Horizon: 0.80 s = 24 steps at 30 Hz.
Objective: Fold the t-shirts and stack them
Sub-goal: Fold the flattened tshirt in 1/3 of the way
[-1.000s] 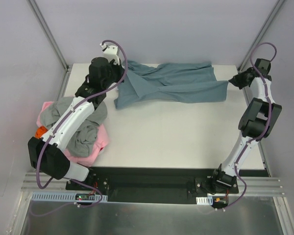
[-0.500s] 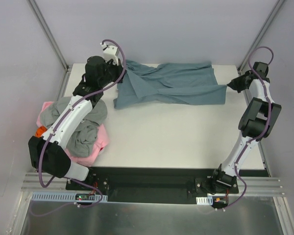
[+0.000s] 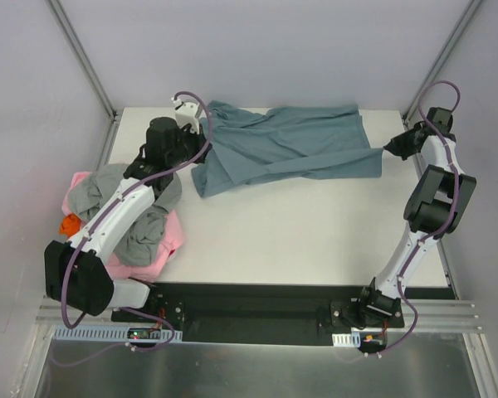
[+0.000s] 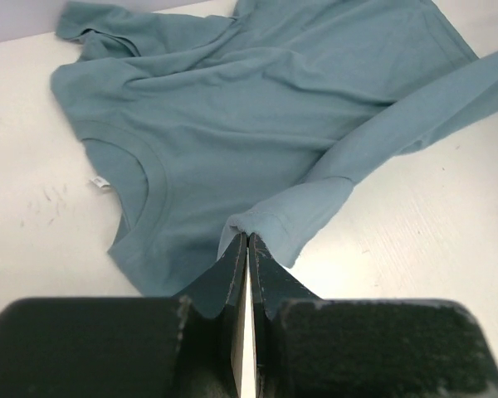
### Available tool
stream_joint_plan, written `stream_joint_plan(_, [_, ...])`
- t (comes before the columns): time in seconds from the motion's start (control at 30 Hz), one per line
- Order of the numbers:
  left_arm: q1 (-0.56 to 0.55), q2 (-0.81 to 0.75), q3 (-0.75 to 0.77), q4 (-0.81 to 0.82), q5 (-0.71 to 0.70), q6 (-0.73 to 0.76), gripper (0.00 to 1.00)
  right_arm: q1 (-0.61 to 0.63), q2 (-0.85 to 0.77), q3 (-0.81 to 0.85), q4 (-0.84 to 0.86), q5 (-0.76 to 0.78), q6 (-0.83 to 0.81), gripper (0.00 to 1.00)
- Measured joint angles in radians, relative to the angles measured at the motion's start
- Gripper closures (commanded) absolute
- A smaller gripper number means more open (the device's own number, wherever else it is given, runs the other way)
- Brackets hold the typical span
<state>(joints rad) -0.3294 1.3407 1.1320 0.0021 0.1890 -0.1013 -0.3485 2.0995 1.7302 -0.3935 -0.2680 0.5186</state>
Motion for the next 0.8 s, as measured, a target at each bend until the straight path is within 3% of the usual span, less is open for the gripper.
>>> stream_joint_plan(0.33, [0.017, -0.069, -0.038, 0.0, -0.053, -0.021, 1.0, 0.0, 0.0, 0.0, 0.0, 0.001, -0.011, 0.99])
stream_joint_plan(0.8, [0.018, 0.04, 0.02, -0.011, -0.019, -0.036, 1.0, 0.0, -0.002, -0.039, 0.001, 0.001, -0.026, 0.99])
